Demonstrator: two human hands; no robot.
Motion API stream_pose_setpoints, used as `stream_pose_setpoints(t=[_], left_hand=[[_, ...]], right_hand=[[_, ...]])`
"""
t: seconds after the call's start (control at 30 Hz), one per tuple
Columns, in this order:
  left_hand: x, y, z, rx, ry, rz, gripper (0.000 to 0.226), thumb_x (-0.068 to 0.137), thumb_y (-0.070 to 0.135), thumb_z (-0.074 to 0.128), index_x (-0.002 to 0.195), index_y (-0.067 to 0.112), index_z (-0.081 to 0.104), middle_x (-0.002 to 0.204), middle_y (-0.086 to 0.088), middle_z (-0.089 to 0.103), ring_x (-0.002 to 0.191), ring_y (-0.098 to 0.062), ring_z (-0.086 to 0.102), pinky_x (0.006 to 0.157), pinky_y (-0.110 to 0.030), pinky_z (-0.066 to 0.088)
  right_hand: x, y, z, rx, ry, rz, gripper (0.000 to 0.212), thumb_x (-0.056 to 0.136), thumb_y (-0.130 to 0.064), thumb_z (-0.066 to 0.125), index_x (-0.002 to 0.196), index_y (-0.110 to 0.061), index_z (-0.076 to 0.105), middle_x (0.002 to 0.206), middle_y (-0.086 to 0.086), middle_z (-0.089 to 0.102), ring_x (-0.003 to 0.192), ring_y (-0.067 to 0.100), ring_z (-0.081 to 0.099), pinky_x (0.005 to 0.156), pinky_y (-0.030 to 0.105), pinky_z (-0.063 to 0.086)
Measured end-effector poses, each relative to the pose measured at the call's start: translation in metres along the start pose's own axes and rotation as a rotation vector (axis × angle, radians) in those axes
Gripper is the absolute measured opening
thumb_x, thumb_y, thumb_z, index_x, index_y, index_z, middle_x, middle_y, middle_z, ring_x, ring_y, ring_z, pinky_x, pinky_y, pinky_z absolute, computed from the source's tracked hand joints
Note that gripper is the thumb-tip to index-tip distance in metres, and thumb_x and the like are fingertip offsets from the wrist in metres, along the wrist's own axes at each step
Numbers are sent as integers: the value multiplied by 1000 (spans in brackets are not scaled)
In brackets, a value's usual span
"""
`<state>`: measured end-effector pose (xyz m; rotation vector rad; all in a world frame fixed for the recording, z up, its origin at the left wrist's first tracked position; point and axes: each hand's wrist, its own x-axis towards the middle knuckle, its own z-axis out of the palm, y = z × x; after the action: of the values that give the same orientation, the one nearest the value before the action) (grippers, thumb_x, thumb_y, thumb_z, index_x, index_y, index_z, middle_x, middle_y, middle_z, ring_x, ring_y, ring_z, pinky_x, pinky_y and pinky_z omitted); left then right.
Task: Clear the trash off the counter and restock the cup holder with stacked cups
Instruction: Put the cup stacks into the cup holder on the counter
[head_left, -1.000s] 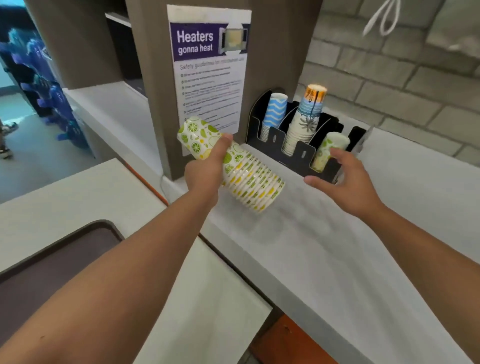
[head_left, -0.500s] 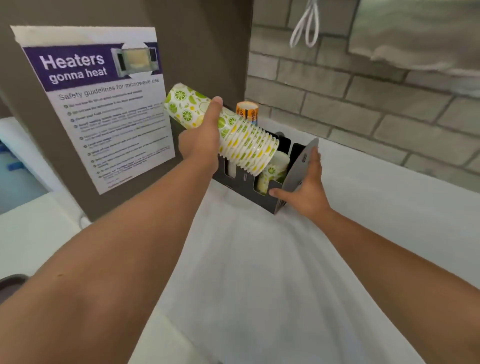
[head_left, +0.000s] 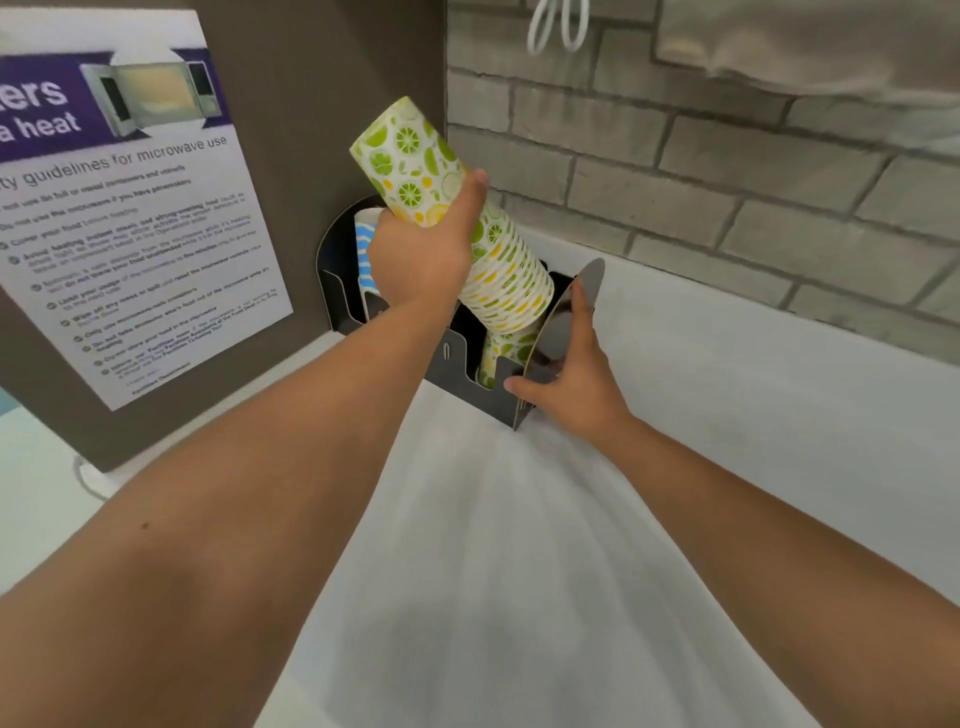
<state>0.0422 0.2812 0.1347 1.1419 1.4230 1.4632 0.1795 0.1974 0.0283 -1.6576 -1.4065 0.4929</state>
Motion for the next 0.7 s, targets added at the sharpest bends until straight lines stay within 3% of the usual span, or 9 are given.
stream_pose_setpoints(t=[0.13, 0.3, 0.4, 0.53, 0.6, 0.7], left_hand=[[-3, -11, 5, 91, -61, 183, 67, 57, 73, 77, 101, 23, 65, 90, 18, 68, 88, -4, 66, 83, -29, 56], [-13, -18, 8, 195, -210, 388, 65, 62, 64, 81, 110, 25, 60, 96, 19, 67, 91, -3, 65, 82, -24, 53], [-17, -31, 8, 218, -285, 421, 74, 59, 67, 81, 117, 25, 58, 105, 18, 69, 99, -3, 66, 85, -25, 54], [-18, -44, 6, 267, -390, 380, 87, 57, 63, 86, 123, 20, 49, 107, 15, 62, 96, -3, 61, 75, -13, 47], [-18, -46, 3, 277, -405, 379, 93, 55, 62, 87, 127, 18, 48, 108, 12, 62, 97, -3, 61, 77, -15, 49], [-16, -49, -1, 298, -399, 411, 77, 63, 49, 88, 122, 16, 53, 103, 14, 61, 87, 6, 59, 71, -4, 45]], right_hand=[[1, 2, 1, -7, 4, -20, 132, 65, -29, 87, 151, -40, -12, 162, -10, 13, 145, 15, 27, 108, 45, 42], [2, 2, 2, 8, 5, -15, 134, 59, -38, 86, 150, -42, -11, 162, -13, 12, 147, 12, 23, 108, 47, 42], [2, 1, 1, -11, 2, -29, 134, 60, -37, 87, 151, -40, -11, 162, -14, 9, 148, 13, 19, 110, 48, 41], [3, 3, 1, -18, -7, -29, 134, 61, -37, 88, 150, -40, -13, 163, -13, 7, 148, 14, 19, 110, 48, 40], [3, 3, 2, -9, -7, -28, 134, 60, -38, 87, 150, -41, -13, 163, -12, 7, 148, 13, 18, 110, 49, 40], [3, 3, 2, -11, -6, -20, 135, 61, -35, 89, 151, -40, -13, 163, -12, 7, 148, 13, 17, 110, 49, 41]])
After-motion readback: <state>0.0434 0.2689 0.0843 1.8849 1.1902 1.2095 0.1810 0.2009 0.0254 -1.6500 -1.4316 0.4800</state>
